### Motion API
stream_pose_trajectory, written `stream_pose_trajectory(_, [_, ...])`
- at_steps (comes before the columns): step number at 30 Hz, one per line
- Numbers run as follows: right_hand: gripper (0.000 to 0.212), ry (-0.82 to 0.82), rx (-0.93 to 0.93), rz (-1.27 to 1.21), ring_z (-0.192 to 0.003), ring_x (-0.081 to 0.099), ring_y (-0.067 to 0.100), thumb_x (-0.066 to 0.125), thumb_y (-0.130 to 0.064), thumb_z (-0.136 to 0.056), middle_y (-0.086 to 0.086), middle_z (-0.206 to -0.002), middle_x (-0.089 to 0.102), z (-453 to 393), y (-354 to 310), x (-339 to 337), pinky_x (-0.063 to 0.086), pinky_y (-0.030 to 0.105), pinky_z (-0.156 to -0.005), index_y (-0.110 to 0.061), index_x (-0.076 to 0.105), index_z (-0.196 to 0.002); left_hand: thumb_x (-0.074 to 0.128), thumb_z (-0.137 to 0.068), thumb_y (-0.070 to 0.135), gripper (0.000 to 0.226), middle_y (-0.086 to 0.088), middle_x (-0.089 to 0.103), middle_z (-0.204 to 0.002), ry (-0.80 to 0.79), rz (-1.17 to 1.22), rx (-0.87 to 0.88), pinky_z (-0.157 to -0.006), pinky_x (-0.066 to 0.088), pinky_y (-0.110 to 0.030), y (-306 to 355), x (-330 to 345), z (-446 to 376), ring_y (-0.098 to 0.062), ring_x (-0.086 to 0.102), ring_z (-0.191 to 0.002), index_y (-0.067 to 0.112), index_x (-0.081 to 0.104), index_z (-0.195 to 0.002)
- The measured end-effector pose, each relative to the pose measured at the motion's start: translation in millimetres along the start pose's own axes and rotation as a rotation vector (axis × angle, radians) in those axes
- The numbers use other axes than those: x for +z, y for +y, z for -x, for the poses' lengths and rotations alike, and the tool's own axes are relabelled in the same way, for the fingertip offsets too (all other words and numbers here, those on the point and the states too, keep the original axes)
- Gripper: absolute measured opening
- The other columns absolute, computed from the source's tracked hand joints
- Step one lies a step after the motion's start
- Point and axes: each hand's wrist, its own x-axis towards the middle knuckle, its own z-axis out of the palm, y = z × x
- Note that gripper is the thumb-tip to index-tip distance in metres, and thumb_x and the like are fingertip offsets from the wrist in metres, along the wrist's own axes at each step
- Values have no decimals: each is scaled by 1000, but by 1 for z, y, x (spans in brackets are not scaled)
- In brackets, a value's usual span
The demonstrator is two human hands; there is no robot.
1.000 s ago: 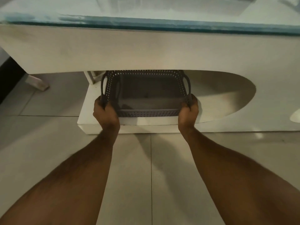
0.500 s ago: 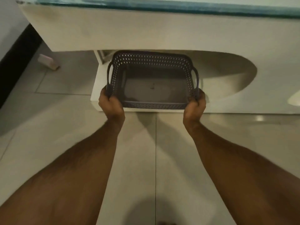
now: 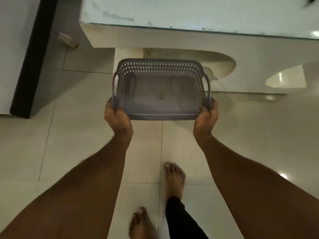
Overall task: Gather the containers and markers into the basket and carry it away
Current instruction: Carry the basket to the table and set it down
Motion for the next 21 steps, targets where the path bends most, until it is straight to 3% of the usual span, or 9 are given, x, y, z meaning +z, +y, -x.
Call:
stream_pose_trajectory(4, [43,15,-20,-8,-91,63,10,45,15,-87,0,-101,64,30,-70,-16,53,18,-79,3,59,-126,47,-77,-6,43,-12,64,-96,-17,31,9,-73,55,-28,74,-19,23,-23,62,-86,-13,64,-116])
stream_pose_trajectory(8, [42,50,-26,-31,-97,64,17,45,17,-90,5,-107,65,48,-143,-20,56,24,-82,5,60,-127,46,-72,-5,48,-12,65,-97,-47,31,38,-74,55,-32,144,-25,33,-26,63,-89,-12,65,-116])
stream_pose_trajectory(13, [39,26,-33,-79,-103,65,20,49,11,-93,5,-109,67,42,-218,-1,57,38,-92,2,61,-129,45,-68,-4,50,-10,63,-93,-43,36,74,-70,51,-30,221,-13,19,-23,60,-85,-9,67,-113])
stream_pose_trajectory(17, [38,2,-48,-89,-96,67,11,49,12,-95,-4,-103,69,16,-256,30,58,29,-88,1,61,-129,46,-65,-1,53,-9,62,-94,-37,54,92,-70,51,-31,260,11,-13,-23,59,-85,-8,66,-114])
stream_pose_trajectory(21, [39,-9,-52,-62,-93,66,5,50,11,-94,-5,-102,69,-24,-262,65,56,30,-90,0,61,-129,46,-67,-1,53,-8,60,-95,-42,73,123,-71,50,-29,270,43,-54,-22,59,-87,-9,65,-116])
